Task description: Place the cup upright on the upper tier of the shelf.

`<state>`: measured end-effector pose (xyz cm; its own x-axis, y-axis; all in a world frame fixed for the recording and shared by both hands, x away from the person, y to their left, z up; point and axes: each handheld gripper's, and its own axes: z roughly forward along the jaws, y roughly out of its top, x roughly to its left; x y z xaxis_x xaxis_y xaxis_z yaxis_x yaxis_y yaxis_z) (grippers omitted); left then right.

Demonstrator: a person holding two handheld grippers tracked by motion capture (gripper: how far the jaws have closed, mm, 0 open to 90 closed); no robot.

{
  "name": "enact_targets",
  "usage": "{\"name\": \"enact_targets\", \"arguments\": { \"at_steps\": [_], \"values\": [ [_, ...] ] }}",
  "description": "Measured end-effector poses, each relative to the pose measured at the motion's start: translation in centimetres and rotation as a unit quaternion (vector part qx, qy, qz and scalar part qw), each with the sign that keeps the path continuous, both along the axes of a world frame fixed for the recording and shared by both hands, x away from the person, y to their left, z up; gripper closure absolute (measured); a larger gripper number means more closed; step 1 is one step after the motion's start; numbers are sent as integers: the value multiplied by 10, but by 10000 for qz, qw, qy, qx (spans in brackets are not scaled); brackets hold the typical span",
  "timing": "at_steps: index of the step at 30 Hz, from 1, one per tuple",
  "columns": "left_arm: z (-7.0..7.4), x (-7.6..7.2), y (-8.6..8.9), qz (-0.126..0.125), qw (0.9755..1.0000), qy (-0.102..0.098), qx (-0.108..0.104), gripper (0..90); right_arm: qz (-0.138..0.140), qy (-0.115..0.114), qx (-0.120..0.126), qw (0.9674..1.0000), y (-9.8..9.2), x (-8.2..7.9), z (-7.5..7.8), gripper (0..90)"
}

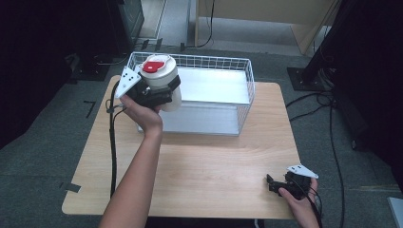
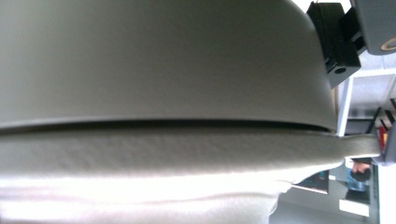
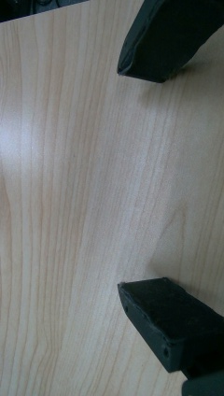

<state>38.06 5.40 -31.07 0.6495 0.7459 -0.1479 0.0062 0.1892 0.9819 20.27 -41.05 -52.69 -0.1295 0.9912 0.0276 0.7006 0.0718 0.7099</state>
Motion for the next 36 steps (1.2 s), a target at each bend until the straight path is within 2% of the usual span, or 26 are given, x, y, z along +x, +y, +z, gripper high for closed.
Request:
{"name": "enact_targets", "arguments": {
  "at_steps": [5, 9, 11, 13, 24, 28, 30, 33, 36],
  "values": [
    [-1, 16, -3, 99, 9999, -14, 45, 16, -6, -1, 2, 10000, 0, 0, 0, 0],
    [-8, 31, -5, 232, 9996, 123, 47, 16, 0, -4, 2, 10000, 0, 0, 0, 0],
    [-7, 36, -7, 319, 9994, 86, 122, 15, 1, -5, 2, 10000, 0, 0, 0, 0],
    [-6, 41, -10, 410, 9986, 35, 338, 15, -2, -4, 5, 10000, 0, 0, 0, 0],
    [-7, 57, -21, 837, 9951, -127, 511, 14, 16, -4, 7, 10000, 0, -1, 0, 0],
    [-6, 63, -23, 932, 9938, -74, 599, 14, 16, -12, 7, 10000, 0, -1, 0, 0],
    [-4, 65, -26, 1048, 9923, -35, 653, 14, 18, -13, 7, 10000, 0, -1, 0, 0],
    [-1, 68, -29, 1143, 9906, 102, 750, 13, 18, -12, 7, 10000, 0, -1, 0, 0],
    [0, 69, -29, 1117, 9899, 158, 856, 11, 15, -12, 4, 10000, 0, -1, 0, 0]
  ]
}}
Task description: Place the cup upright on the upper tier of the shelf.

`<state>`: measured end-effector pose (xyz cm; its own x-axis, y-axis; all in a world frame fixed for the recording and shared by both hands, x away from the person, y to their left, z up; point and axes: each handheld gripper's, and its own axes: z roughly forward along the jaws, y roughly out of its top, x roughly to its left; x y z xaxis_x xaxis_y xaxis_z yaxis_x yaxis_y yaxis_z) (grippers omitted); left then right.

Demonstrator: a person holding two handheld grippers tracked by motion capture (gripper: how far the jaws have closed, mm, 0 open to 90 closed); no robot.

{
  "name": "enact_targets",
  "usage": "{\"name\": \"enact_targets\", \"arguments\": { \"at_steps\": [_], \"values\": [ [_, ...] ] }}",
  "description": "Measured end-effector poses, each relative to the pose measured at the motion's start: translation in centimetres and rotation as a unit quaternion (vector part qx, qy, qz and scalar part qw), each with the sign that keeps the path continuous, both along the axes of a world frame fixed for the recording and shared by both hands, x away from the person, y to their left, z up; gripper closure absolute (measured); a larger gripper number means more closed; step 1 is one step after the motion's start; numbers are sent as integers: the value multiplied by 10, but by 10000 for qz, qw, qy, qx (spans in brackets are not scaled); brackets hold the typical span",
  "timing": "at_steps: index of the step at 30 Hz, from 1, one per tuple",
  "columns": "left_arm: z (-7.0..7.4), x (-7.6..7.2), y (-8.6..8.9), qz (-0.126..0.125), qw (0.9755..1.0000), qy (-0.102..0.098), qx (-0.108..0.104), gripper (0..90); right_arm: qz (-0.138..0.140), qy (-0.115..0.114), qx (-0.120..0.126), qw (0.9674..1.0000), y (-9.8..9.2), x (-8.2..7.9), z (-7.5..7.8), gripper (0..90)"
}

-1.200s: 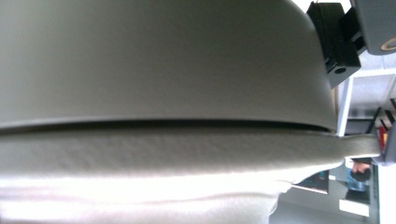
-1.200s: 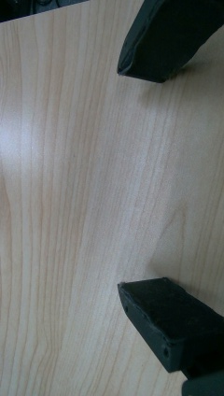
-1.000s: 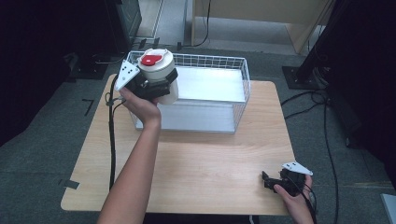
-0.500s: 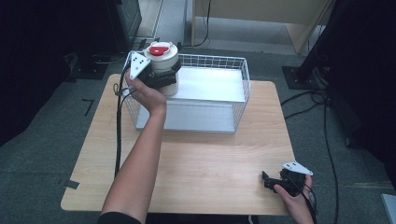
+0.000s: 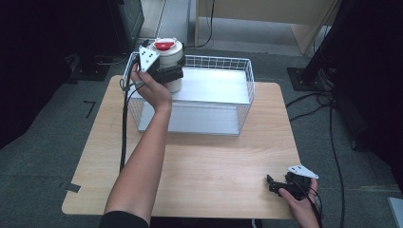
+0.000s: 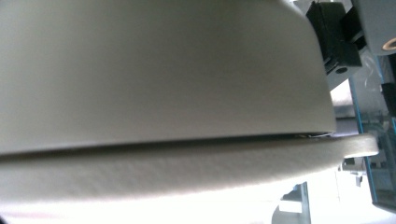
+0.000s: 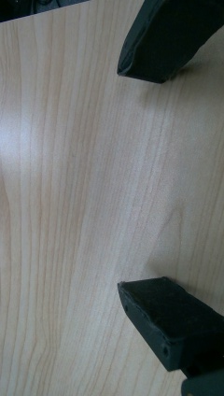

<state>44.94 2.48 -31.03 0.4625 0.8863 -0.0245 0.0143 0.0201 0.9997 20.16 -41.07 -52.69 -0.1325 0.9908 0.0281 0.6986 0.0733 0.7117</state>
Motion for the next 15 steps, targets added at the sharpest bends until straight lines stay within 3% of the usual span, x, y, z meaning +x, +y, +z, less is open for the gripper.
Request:
{"name": "enact_targets", "arguments": {
  "at_steps": [4, 10, 15],
  "values": [
    [-6, 0, 1, -17, 9999, 153, 47, 3, -1, 0, 0, 10000, 0, 0, 0, 0],
    [-6, -4, 0, -14, 9997, 167, 184, 0, -2, -3, 1, 10000, 0, 0, 0, 0],
    [-7, -9, 5, -5, 9999, 149, 44, 0, -1, 0, -1, 10000, 0, 0, 0, 0]
  ]
}}
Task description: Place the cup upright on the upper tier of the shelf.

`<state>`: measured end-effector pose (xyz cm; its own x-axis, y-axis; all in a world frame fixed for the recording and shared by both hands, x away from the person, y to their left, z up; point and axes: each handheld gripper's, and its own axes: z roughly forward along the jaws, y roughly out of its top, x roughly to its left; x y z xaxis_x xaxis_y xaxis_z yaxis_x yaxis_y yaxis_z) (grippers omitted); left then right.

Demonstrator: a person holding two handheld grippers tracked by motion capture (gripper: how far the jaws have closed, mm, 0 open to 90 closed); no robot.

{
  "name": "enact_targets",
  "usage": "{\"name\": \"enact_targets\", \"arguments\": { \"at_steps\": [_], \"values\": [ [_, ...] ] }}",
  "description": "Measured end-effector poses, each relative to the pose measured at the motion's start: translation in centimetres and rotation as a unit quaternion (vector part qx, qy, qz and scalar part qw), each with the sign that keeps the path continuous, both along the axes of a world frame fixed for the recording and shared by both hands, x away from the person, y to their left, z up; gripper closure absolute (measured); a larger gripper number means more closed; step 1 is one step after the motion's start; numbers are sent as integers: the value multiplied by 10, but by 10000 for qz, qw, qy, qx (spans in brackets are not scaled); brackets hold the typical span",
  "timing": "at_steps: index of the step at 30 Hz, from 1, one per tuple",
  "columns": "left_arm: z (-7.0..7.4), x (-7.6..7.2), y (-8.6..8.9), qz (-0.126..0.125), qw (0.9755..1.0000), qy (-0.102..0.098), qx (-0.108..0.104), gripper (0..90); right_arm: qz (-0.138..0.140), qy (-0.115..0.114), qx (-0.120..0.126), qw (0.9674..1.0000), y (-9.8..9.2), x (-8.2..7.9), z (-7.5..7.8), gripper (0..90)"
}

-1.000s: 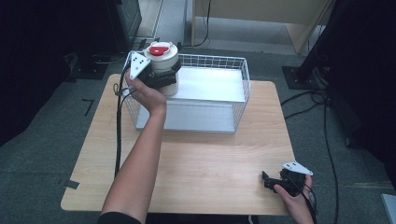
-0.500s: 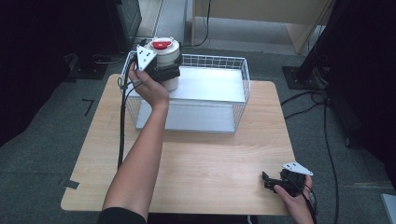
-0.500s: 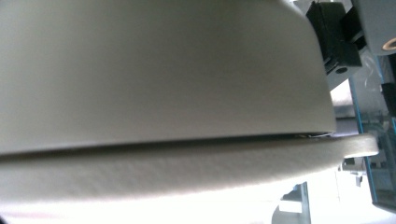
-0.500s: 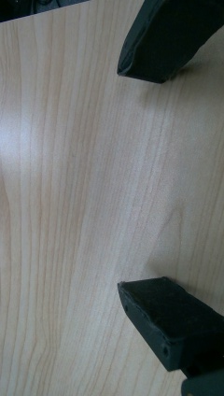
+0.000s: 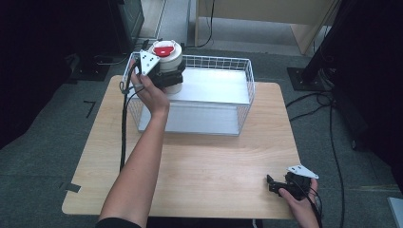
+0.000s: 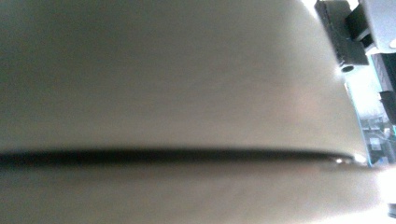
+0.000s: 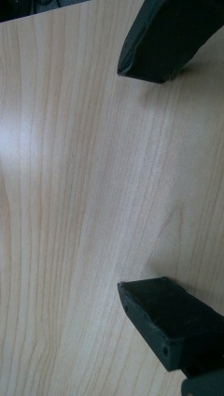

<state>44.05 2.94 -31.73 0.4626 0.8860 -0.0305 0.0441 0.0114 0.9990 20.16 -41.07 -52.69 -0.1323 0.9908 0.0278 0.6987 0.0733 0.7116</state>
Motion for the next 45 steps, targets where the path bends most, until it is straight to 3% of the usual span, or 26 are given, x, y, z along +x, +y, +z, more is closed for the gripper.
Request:
{"name": "enact_targets", "arguments": {
  "at_steps": [7, 14, 16, 31, 45],
  "values": [
    [2, -1, 7, -95, 9998, 30, -146, 0, 0, 0, 0, 10000, 0, 0, 0, 0],
    [-1, -6, -6, -135, 9997, -92, 185, 0, -1, 0, 0, 10000, 0, 0, 0, 0],
    [-1, -7, -7, -65, 9998, -115, 141, 0, 0, -1, -1, 10000, 0, 0, 0, 0],
    [-1, -8, -1, -283, 9995, -108, 24, 0, 4, 0, 3, 10000, 0, 0, 0, 0],
    [-1, -16, 3, -244, 9995, -161, 77, 0, 1, 0, -1, 10000, 0, 0, 0, 0]
  ]
}}
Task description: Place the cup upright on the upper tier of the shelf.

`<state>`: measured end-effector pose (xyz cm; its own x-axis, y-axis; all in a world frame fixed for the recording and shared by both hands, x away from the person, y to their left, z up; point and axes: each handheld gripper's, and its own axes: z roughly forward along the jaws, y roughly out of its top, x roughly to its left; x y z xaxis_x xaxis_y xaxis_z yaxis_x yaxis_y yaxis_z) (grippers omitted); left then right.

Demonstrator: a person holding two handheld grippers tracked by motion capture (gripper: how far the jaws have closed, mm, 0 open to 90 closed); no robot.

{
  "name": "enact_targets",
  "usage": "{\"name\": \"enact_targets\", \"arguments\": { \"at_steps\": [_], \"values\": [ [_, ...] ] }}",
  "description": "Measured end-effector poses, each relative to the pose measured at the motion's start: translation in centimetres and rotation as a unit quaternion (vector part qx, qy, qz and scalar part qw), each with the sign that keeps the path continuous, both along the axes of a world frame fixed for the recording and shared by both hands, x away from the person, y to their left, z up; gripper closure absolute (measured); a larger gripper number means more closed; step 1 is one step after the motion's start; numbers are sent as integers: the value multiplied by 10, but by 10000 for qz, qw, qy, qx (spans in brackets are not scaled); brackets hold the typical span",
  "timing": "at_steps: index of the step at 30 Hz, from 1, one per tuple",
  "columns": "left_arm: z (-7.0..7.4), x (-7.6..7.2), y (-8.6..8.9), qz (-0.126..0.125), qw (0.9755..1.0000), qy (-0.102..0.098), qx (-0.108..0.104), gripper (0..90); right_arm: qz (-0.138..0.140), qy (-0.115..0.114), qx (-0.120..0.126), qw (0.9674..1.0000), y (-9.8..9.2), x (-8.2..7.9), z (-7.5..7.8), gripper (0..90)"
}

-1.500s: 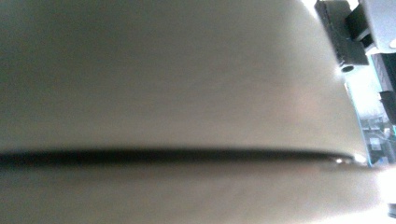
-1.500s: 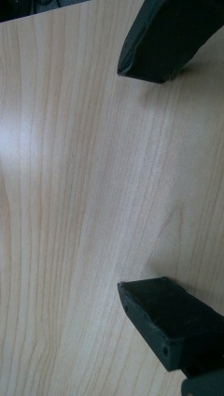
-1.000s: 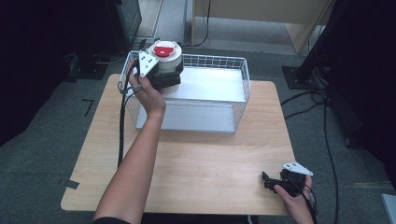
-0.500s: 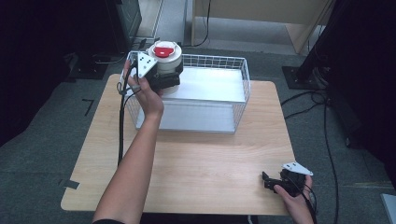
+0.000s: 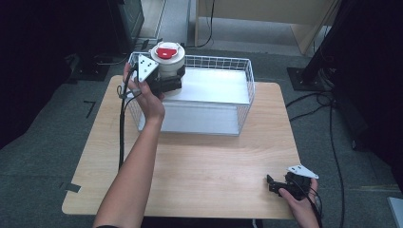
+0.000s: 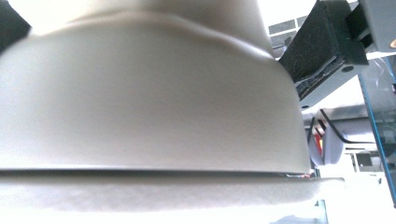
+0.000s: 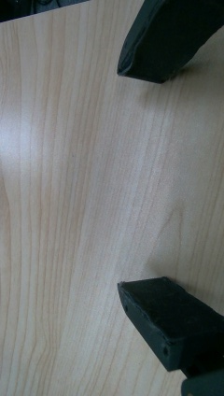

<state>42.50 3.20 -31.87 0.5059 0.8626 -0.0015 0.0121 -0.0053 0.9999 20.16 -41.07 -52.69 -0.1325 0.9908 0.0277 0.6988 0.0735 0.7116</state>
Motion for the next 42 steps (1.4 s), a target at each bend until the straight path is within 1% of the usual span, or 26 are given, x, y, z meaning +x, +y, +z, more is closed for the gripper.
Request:
{"name": "enact_targets", "arguments": {
  "at_steps": [3, 8, 14, 20, 27, 33, 37, 42],
  "values": [
    [0, -2, 0, -13, 10000, -26, -6, 0, 0, 0, 0, 10000, 0, 0, 0, 0],
    [2, -6, 1, -27, 9999, -157, -38, 0, 1, 1, 0, 10000, 0, 0, 0, 0],
    [1, -10, 3, -15, 9998, -186, -100, 0, -1, 0, 1, 10000, 0, 0, 0, 0],
    [-1, -16, 8, -18, 9996, -241, -164, 0, 0, 0, -1, 10000, 0, 0, 0, 0],
    [-2, -21, 14, -35, 9996, -243, -139, 0, 0, 0, -4, 10000, 0, 0, 0, 0],
    [-5, -25, 19, -6, 9995, -251, -212, 0, -1, 1, -3, 10000, 0, 0, 0, 0],
    [-8, -27, 24, 31, 9995, -256, -205, 0, 1, 0, -4, 10000, 0, 0, 0, 0],
    [-11, -32, 28, 13, 9995, -252, -181, 0, -1, 1, -3, 10000, 0, 0, 0, 0]
  ]
}}
